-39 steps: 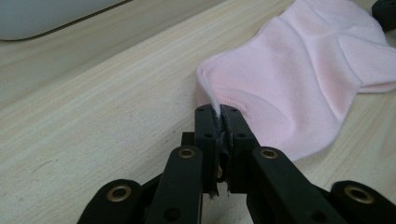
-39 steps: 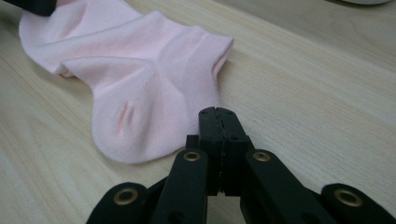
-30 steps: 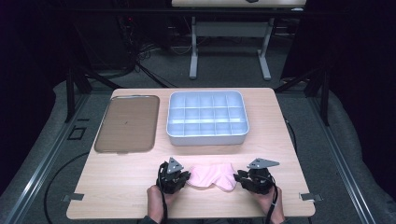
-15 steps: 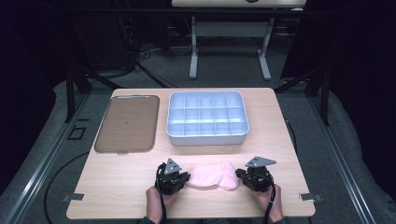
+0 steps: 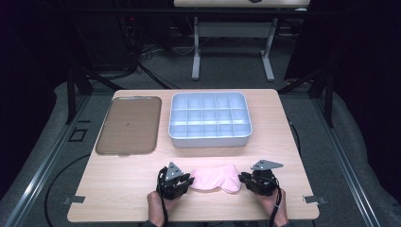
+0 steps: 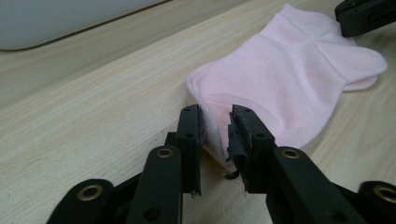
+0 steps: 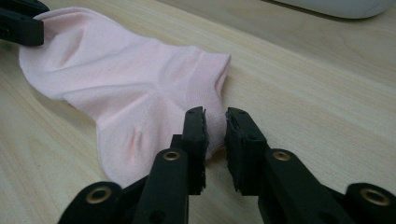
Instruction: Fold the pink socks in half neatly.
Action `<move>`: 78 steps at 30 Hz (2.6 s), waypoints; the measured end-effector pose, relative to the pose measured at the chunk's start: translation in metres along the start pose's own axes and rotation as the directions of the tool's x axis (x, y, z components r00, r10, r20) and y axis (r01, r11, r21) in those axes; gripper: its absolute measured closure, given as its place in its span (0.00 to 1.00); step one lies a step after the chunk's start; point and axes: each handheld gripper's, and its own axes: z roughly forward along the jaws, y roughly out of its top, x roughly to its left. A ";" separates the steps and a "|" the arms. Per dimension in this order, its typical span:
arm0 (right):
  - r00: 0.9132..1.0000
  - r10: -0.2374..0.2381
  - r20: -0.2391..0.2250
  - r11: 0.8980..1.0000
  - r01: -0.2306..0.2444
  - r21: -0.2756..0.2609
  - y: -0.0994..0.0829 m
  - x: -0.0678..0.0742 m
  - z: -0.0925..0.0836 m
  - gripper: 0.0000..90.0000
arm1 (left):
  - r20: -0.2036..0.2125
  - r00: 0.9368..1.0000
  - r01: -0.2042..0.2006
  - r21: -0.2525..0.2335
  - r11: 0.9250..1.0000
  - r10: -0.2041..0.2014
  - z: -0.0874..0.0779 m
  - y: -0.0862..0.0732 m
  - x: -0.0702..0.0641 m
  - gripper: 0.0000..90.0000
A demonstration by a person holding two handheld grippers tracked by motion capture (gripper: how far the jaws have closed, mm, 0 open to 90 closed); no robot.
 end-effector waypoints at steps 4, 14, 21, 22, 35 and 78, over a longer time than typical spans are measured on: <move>1.000 -0.003 0.006 1.000 0.003 -0.002 0.000 0.002 0.000 0.93 | 0.002 1.000 0.016 0.010 1.000 -0.016 0.002 -0.001 0.002 0.92; 0.999 -0.032 0.017 1.000 0.032 -0.001 0.004 0.009 -0.007 0.98 | -0.012 1.000 0.018 0.015 1.000 -0.018 0.004 -0.002 0.002 0.95; 0.998 -0.064 0.018 0.998 0.065 -0.015 0.013 0.015 -0.019 0.99 | -0.015 1.000 0.018 0.014 1.000 -0.018 0.004 -0.002 0.001 0.95; 0.998 -0.064 0.018 0.998 0.065 -0.015 0.013 0.015 -0.019 0.99 | -0.015 1.000 0.018 0.014 1.000 -0.018 0.004 -0.002 0.001 0.95; 0.990 -0.140 -0.035 0.987 0.137 -0.083 0.041 0.041 -0.025 1.00 | 0.000 0.999 0.034 0.018 0.999 -0.034 0.004 -0.002 0.004 0.94; 0.959 -0.167 -0.231 0.986 0.167 -0.018 0.092 0.078 0.046 0.82 | 0.000 0.999 0.039 0.015 0.999 -0.039 0.004 -0.002 0.003 0.94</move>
